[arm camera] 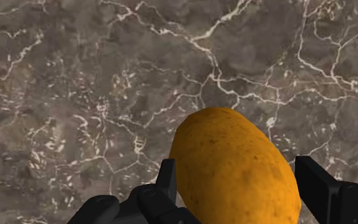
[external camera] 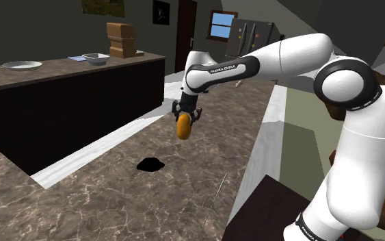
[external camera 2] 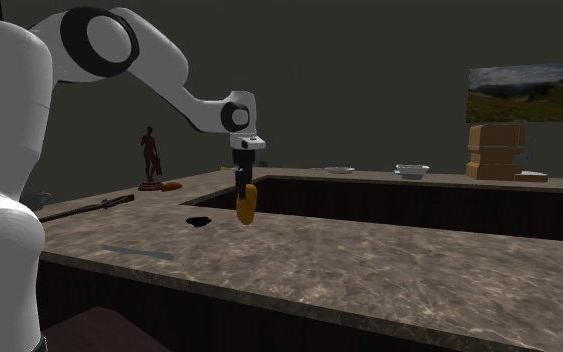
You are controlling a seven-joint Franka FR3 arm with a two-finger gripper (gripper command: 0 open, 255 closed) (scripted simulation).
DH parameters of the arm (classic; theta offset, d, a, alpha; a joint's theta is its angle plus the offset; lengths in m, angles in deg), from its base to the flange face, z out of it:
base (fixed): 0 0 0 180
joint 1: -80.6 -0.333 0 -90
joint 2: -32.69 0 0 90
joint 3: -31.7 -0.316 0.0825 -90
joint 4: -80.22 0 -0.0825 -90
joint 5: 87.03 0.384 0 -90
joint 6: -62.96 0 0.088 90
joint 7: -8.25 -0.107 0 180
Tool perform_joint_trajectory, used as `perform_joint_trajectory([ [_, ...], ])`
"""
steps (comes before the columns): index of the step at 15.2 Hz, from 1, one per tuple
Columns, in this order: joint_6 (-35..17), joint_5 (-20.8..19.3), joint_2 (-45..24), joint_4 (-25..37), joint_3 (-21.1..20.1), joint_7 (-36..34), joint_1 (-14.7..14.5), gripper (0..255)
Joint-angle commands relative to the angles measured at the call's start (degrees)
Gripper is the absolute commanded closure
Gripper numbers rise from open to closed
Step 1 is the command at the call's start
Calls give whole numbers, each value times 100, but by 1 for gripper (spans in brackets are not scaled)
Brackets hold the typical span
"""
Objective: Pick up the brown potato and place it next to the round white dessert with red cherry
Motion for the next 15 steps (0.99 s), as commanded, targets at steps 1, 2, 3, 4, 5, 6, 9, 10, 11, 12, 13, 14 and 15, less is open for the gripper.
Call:
perform_joint_trajectory([
  [1,-146,2,-48,-95,-1,4,-2,255],
  [2,-215,3,-73,-139,-1,8,-2,255],
  [3,-284,5,-99,-182,-2,11,-3,255],
  [4,-353,6,-126,-224,-2,15,-3,255],
  [5,-421,7,-155,-264,-2,18,-3,255],
  [6,-489,8,-184,-303,-3,22,-4,255],
  [9,-691,13,-277,-411,-3,33,-5,255],
  [10,-758,14,-311,-445,-3,36,-6,255],
  [11,-825,15,-345,-477,-3,40,-6,255],
  [12,-891,17,-380,-508,-4,43,-7,255],
  [13,-957,18,-416,-538,-4,47,-7,255],
  [14,-1022,20,-453,-567,-4,51,-8,255],
  [15,-1056,21,-473,-581,-4,53,-8,255],
])
